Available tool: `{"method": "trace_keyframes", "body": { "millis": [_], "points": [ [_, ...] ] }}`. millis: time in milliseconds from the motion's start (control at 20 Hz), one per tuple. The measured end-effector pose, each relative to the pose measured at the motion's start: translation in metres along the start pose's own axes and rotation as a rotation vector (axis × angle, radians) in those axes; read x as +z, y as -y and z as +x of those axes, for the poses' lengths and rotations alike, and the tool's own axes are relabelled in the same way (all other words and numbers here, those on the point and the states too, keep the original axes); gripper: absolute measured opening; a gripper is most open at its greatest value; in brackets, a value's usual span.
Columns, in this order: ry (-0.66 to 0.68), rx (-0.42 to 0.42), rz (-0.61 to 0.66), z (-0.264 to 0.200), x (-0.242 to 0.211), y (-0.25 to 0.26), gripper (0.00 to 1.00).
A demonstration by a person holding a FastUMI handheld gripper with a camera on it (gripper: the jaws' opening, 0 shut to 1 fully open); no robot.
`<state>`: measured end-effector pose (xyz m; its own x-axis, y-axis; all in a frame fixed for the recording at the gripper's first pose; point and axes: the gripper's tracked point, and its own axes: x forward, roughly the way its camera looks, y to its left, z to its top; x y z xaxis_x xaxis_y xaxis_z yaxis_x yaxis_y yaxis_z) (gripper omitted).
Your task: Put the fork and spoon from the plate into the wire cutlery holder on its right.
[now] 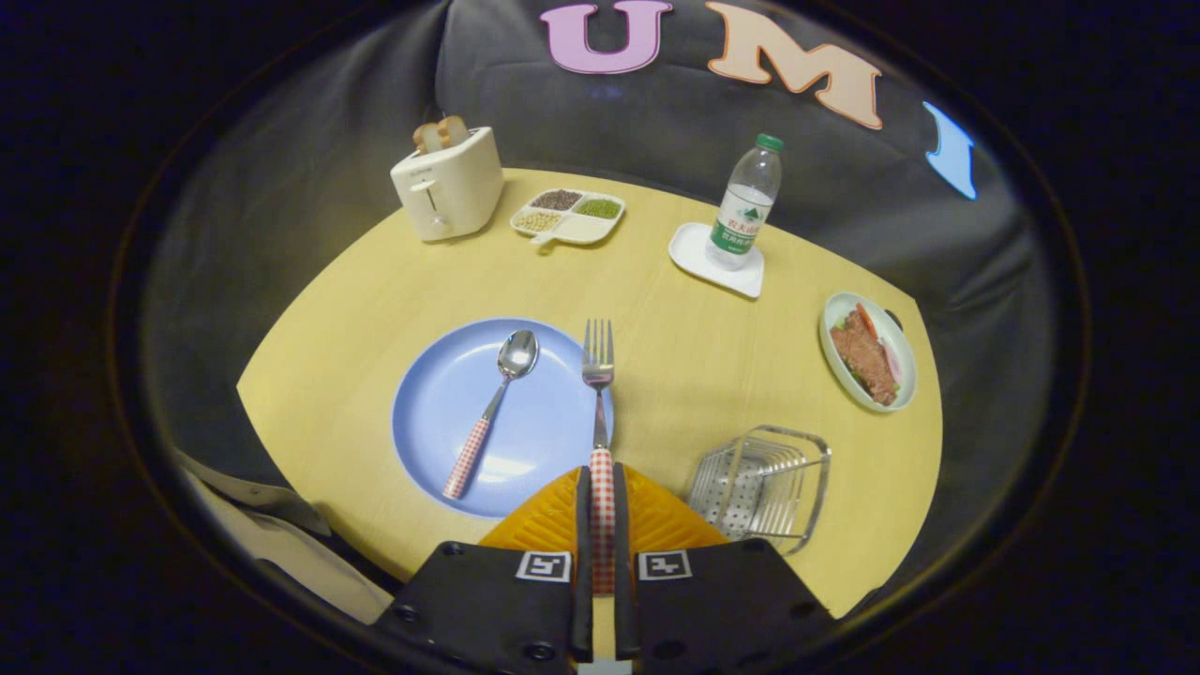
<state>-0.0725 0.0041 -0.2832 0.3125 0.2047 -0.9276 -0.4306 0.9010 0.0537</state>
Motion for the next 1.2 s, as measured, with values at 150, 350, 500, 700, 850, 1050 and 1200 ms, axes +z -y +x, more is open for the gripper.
{"method": "trace_keyframes", "body": {
  "millis": [150, 350, 500, 700, 850, 1050, 1200],
  "points": [
    [-0.024, 0.011, -0.031, -0.021, 0.001, 0.022, 0.12],
    [-0.079, 0.009, -0.093, -0.048, -0.009, 0.059, 0.12],
    [-0.133, 0.02, -0.125, -0.062, -0.021, 0.08, 0.12],
    [-0.229, 0.039, -0.165, -0.073, -0.039, 0.105, 0.12],
    [-0.297, 0.053, -0.203, -0.073, -0.049, 0.119, 0.12],
    [-0.386, 0.083, -0.22, -0.061, -0.056, 0.123, 0.12],
    [-0.449, 0.1, -0.247, -0.051, -0.057, 0.122, 0.12]
  ]
}}
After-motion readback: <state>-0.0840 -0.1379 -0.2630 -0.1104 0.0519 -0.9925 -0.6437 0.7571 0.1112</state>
